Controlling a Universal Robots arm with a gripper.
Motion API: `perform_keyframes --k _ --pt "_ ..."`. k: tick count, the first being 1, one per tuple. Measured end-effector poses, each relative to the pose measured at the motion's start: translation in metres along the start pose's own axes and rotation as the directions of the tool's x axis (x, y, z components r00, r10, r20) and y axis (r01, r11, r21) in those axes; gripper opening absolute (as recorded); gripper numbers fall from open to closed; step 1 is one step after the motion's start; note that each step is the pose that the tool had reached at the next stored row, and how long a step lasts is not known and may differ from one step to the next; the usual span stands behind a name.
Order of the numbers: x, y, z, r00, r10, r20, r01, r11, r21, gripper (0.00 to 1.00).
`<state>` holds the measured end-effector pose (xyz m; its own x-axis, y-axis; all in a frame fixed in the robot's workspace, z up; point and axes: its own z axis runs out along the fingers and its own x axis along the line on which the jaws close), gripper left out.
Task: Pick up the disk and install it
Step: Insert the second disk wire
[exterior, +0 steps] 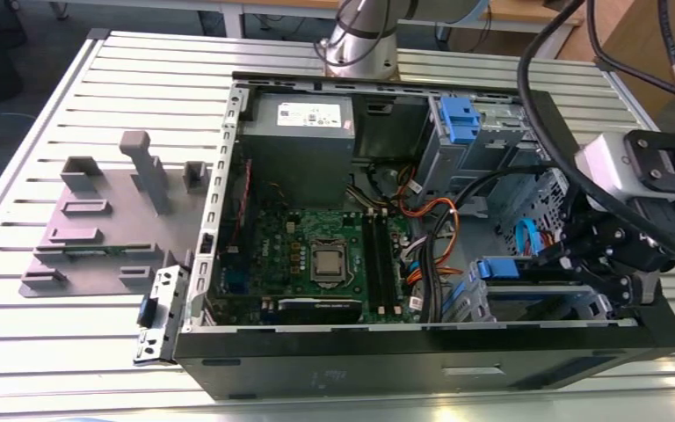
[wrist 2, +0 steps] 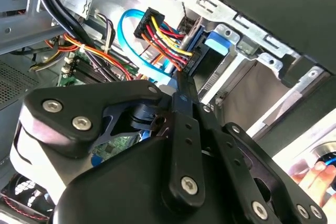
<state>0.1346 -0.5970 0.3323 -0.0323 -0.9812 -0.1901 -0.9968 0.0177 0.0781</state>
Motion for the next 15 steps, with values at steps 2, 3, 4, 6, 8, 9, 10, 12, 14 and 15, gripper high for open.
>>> perform_keyframes --k 2,3,4,6,8,9,10,12,14,15 --pt "-0.0009 -0.0015 -0.0044 1.0000 0.000 -0.0011 0.000 1.0000 -0.0006 0.11" --pt "-0.0015 -0.0019 -0.0073 1.0000 0.000 -0.0013 0.000 1.0000 -0.0007 0.11" --pt "-0.0021 -0.0022 -0.0106 1.0000 0.000 -0.0014 0.000 1.0000 -0.0008 0.11" --pt "-0.0034 -0.0024 -0.0173 1.0000 0.000 -0.0015 0.000 1.0000 -0.0009 0.11" --pt "-0.0047 -0.0024 -0.0241 1.0000 0.000 -0.0015 0.000 1.0000 -0.0011 0.11" --pt "-0.0053 -0.0023 -0.0274 1.0000 0.001 -0.0017 -0.001 1.0000 -0.0012 0.11" --pt "-0.0059 -0.0021 -0.0303 1.0000 0.001 -0.0015 -0.001 1.0000 -0.0012 0.11" --pt "-0.0064 -0.0020 -0.0326 1.0000 0.000 -0.0010 0.000 1.0000 -0.0012 0.11" --pt "-0.0064 -0.0020 -0.0327 1.0000 0.000 -0.0009 0.000 1.0000 -0.0013 0.11" --pt "-0.0065 -0.0020 -0.0328 1.0000 0.000 -0.0010 0.000 1.0000 -0.0012 0.11"
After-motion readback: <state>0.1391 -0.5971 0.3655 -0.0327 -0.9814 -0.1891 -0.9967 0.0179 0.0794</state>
